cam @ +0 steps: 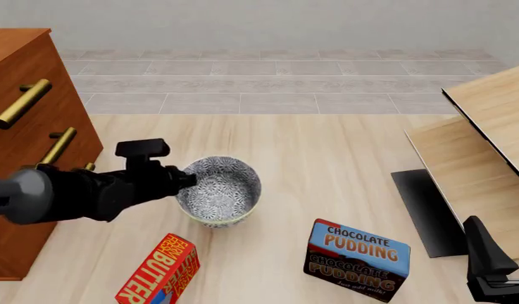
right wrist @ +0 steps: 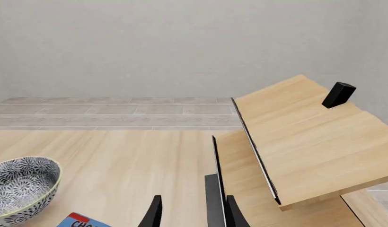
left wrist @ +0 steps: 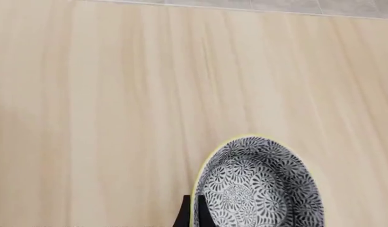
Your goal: Close the top drawer of the cabinet and put the bowl on top of it.
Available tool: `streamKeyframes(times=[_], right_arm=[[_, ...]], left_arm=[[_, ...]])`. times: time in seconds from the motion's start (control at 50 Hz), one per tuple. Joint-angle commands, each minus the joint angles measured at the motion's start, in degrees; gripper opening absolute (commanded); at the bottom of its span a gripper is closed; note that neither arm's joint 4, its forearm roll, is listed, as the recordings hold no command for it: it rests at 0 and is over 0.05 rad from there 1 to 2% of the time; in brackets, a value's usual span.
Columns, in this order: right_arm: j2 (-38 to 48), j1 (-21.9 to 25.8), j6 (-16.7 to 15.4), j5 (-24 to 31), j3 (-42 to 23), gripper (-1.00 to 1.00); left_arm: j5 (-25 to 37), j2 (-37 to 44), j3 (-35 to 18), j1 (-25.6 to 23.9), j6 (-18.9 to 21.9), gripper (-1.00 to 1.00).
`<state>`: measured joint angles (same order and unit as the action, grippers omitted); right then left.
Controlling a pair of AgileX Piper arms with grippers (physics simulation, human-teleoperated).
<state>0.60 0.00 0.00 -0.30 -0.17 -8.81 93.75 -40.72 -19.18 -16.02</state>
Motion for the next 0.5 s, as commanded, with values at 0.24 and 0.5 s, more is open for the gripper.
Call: streamKeyframes(times=[0.24,0.5], right_arm=[[-0.13,0.00,0.00,0.12,-0.01,1.00],[-0.12,0.00,0.00,0.12,-0.01,1.00]], left_arm=[[6.11,-10.48,-0.40,0.01,-1.04,-1.00],[11.69,-17.75,-1.03,0.04,-1.16,-1.00]])
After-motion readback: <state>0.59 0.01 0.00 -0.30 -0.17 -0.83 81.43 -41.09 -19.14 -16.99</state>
